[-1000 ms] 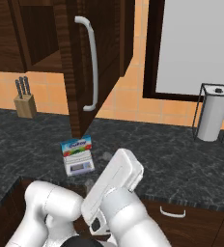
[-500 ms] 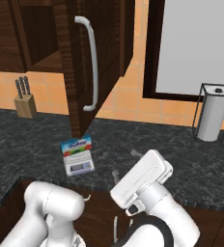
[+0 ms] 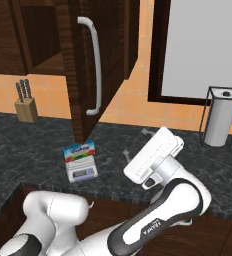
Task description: Pick the boxed food and place it on the digital scale for weighing, and close the cabinet.
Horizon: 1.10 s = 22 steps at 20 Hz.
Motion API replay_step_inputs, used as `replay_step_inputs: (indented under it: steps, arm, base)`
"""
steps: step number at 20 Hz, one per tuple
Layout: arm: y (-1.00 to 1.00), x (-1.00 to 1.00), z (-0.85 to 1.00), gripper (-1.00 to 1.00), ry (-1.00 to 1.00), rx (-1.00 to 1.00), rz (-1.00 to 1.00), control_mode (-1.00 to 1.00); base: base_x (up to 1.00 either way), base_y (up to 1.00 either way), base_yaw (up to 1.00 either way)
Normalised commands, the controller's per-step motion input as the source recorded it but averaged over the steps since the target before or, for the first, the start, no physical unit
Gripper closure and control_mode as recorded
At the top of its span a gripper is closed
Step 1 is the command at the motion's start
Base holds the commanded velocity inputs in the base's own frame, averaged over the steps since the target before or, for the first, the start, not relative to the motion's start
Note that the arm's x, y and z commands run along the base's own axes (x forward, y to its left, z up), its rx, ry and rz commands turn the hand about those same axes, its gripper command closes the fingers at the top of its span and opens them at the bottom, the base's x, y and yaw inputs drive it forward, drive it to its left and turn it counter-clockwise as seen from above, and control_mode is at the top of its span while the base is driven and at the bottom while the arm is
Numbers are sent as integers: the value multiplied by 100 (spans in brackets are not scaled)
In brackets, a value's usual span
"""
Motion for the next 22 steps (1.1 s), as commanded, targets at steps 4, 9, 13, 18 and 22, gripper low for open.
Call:
replay_step_inputs:
  steps: [4, 9, 13, 18, 22]
  arm:
    - [9, 26, 73, -100, -7, 0, 18, -100]
    - [62, 30, 56, -100, -1, -2, 13, -100]
    - [64, 33, 40, -100, 0, -3, 5, -100]
    - [60, 7, 30, -100, 0, -2, 0, -100]
    - [85, 0, 21, -100, 0, -4, 0, -100]
  base:
    - [0, 0, 0]
    - [0, 0, 0]
    - [0, 0, 0]
    - [0, 0, 0]
    - [0, 0, 0]
